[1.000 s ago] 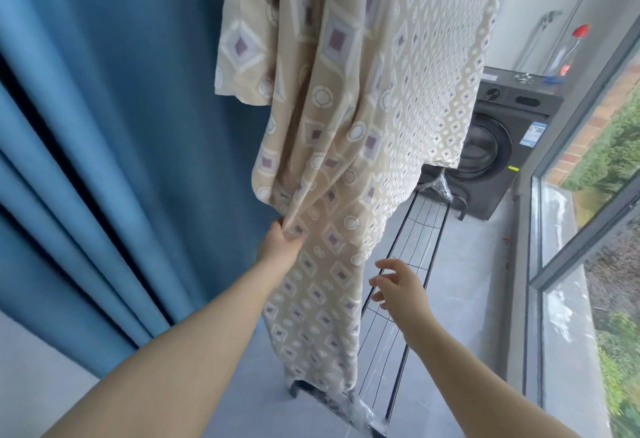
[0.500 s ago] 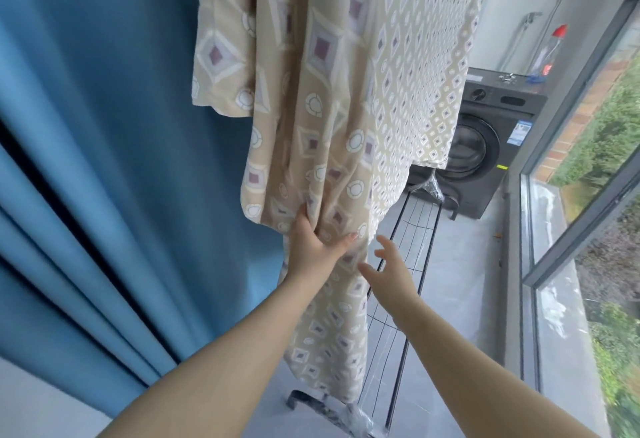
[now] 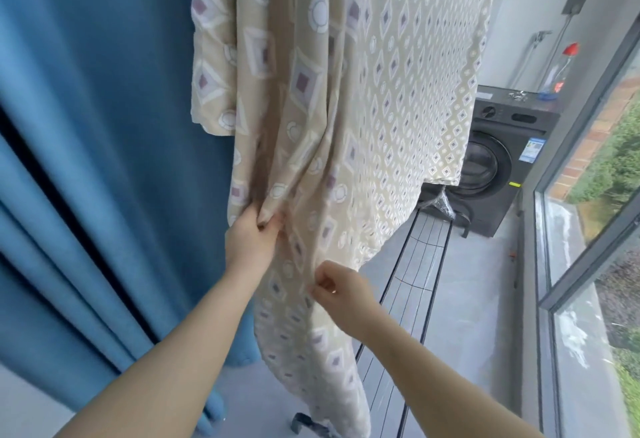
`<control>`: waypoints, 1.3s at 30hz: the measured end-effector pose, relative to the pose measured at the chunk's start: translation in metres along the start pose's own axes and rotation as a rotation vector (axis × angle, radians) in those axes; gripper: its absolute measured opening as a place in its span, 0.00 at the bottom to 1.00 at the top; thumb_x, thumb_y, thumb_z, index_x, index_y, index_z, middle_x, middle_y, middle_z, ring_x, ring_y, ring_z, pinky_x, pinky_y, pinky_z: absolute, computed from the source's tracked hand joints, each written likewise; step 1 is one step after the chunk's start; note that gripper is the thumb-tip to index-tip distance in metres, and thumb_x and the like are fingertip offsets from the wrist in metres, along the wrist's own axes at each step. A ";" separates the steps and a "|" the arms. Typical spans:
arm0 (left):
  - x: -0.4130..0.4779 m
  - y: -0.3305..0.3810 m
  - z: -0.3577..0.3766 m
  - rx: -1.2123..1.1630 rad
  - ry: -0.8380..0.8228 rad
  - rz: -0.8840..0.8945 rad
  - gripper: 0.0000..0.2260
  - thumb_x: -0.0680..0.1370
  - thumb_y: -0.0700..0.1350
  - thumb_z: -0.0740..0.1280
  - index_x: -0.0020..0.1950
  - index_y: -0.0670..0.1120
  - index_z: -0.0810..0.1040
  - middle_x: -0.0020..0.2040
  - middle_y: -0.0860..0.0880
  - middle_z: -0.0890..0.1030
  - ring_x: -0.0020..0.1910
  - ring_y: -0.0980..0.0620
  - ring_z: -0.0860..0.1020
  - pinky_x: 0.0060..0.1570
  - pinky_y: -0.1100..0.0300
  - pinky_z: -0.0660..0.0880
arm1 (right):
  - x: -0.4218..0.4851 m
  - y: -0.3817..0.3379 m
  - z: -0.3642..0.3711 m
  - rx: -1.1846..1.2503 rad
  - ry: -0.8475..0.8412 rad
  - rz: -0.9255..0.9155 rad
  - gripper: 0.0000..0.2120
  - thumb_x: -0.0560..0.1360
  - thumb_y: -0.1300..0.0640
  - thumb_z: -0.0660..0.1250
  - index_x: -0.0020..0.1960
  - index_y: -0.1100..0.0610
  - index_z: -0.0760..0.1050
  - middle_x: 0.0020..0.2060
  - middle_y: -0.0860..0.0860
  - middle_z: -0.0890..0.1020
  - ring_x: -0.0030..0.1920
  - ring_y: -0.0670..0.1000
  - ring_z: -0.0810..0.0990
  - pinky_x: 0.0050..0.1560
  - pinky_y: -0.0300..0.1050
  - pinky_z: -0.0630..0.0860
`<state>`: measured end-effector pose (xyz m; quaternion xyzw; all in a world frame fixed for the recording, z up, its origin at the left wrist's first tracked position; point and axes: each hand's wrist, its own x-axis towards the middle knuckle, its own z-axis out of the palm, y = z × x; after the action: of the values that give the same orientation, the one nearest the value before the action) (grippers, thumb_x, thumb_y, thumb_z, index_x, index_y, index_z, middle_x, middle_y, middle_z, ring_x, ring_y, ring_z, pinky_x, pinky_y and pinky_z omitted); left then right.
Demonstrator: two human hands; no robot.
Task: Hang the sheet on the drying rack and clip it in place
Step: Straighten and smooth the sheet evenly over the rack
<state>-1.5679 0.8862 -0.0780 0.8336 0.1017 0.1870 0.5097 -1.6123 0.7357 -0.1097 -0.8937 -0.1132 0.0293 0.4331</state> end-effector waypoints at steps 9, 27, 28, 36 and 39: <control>0.005 0.049 -0.014 -0.156 0.012 0.029 0.09 0.76 0.42 0.66 0.56 0.48 0.73 0.46 0.55 0.75 0.40 0.58 0.75 0.29 0.73 0.69 | 0.015 -0.014 -0.040 0.377 0.330 0.115 0.06 0.74 0.61 0.64 0.43 0.52 0.76 0.40 0.49 0.81 0.38 0.47 0.77 0.33 0.31 0.72; 0.069 0.233 -0.063 -0.101 0.208 0.306 0.20 0.78 0.43 0.59 0.71 0.50 0.62 0.57 0.50 0.71 0.48 0.47 0.75 0.45 0.54 0.72 | 0.064 -0.167 -0.158 0.241 0.619 -0.330 0.13 0.77 0.47 0.60 0.61 0.43 0.68 0.56 0.47 0.76 0.44 0.48 0.80 0.51 0.53 0.78; 0.076 0.237 -0.066 -0.080 0.143 0.309 0.14 0.78 0.42 0.58 0.64 0.48 0.69 0.49 0.51 0.74 0.44 0.47 0.75 0.39 0.57 0.71 | 0.066 -0.173 -0.161 0.241 0.620 -0.337 0.12 0.77 0.48 0.60 0.60 0.43 0.68 0.56 0.47 0.76 0.44 0.48 0.81 0.51 0.53 0.78; 0.105 0.254 -0.106 -0.064 0.262 0.286 0.02 0.77 0.43 0.60 0.46 0.47 0.71 0.45 0.47 0.76 0.43 0.47 0.71 0.41 0.58 0.65 | 0.073 -0.194 -0.169 0.177 0.595 -0.354 0.15 0.78 0.51 0.60 0.64 0.47 0.67 0.56 0.46 0.73 0.37 0.42 0.75 0.49 0.48 0.77; 0.106 0.275 -0.111 -0.181 0.114 0.329 0.17 0.76 0.48 0.64 0.63 0.48 0.68 0.56 0.50 0.74 0.44 0.51 0.74 0.42 0.60 0.68 | 0.079 -0.203 -0.170 0.191 0.596 -0.372 0.11 0.78 0.47 0.59 0.59 0.44 0.68 0.55 0.45 0.75 0.43 0.45 0.78 0.52 0.51 0.77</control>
<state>-1.5232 0.8886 0.2338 0.7779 -0.0245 0.3232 0.5383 -1.5457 0.7447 0.1581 -0.7828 -0.1395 -0.3013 0.5263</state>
